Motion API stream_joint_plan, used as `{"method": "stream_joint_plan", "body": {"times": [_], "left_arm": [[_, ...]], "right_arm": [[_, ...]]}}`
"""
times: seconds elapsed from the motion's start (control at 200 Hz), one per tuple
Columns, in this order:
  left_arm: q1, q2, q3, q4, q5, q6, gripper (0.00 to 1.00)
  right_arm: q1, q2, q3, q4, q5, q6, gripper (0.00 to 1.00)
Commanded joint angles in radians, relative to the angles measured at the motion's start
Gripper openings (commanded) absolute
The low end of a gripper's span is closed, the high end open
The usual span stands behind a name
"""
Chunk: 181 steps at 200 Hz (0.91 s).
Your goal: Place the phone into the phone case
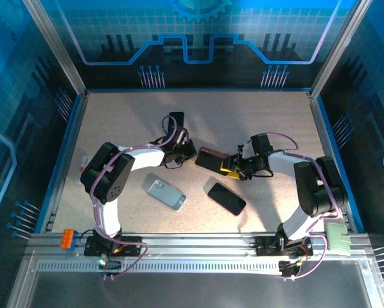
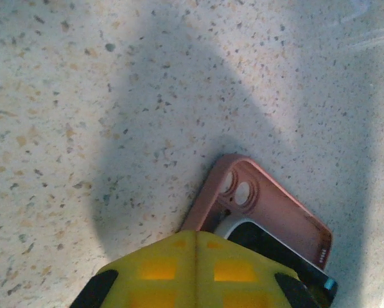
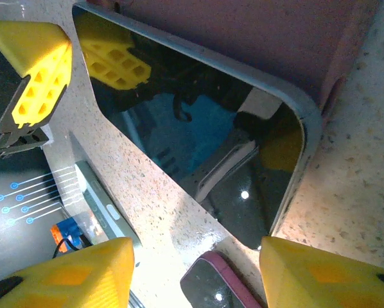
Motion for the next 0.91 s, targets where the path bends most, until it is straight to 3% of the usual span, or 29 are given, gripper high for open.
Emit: {"method": "stream_joint_plan", "body": {"times": [0.0,0.465,0.9], "left_arm": [[-0.006,0.001,-0.028,0.001,0.024,-0.001,0.03],[-0.039,0.020,-0.034,0.023,0.029,-0.021,0.02],[-0.053,0.022,-0.046,0.031,0.034,-0.031,0.03]], "right_arm": [[0.014,0.012,-0.008,-0.010,0.032,-0.020,0.55],[0.012,-0.025,-0.001,-0.067,0.063,-0.050,0.56],[0.013,0.050,-0.021,0.073,0.051,0.011,0.49]]}}
